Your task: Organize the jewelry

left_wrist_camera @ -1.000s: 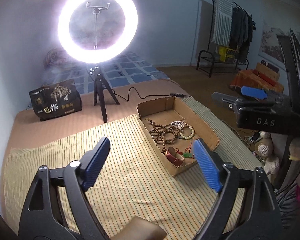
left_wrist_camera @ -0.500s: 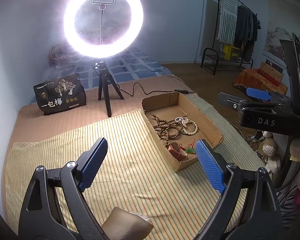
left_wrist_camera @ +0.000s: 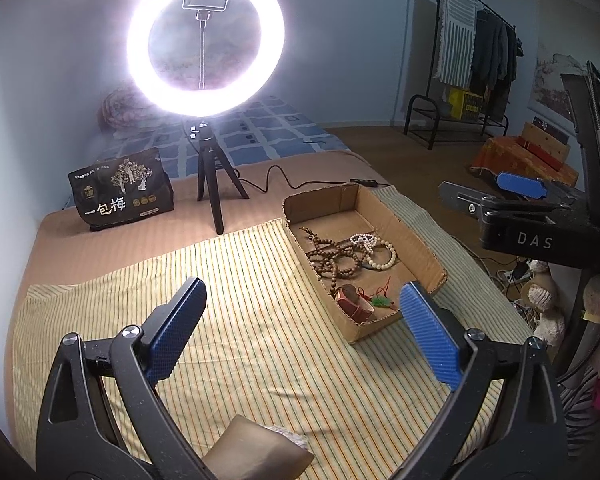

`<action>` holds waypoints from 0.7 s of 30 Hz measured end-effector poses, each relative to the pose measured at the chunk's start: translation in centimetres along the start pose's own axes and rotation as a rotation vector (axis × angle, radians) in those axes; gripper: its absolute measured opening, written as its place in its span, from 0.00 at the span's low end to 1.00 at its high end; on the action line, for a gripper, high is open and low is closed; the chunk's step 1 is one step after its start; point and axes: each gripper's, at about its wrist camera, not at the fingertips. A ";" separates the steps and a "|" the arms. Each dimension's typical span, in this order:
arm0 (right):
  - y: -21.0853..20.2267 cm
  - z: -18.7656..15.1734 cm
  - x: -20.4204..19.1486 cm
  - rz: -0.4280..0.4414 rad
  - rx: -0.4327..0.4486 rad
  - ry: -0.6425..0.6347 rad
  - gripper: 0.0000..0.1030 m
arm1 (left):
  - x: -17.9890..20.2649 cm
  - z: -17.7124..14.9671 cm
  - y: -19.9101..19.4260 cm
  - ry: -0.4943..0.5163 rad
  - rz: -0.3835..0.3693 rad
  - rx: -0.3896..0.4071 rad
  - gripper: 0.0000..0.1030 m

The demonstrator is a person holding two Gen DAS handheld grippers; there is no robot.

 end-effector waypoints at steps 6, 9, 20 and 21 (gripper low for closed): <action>0.2 -0.1 -0.2 -0.001 -0.009 -0.004 1.00 | -0.1 0.0 0.0 -0.003 0.006 0.002 0.97; 0.3 -0.2 -0.3 -0.003 -0.014 -0.013 1.00 | -0.2 -0.1 0.0 0.001 0.014 0.001 0.97; 0.9 -0.2 -0.5 -0.009 -0.030 -0.013 1.00 | 0.1 -0.1 0.2 0.032 0.069 0.014 0.99; 0.9 -0.2 -0.5 -0.010 -0.032 -0.012 1.00 | 0.0 -0.1 0.3 0.030 0.068 0.011 0.99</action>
Point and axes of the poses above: each gripper's, at about its wrist camera, not at the fingertips, and y roughly the way its jaws point, x to its right, z to its top, and after that the axes turned 8 degrees about z, right-handed
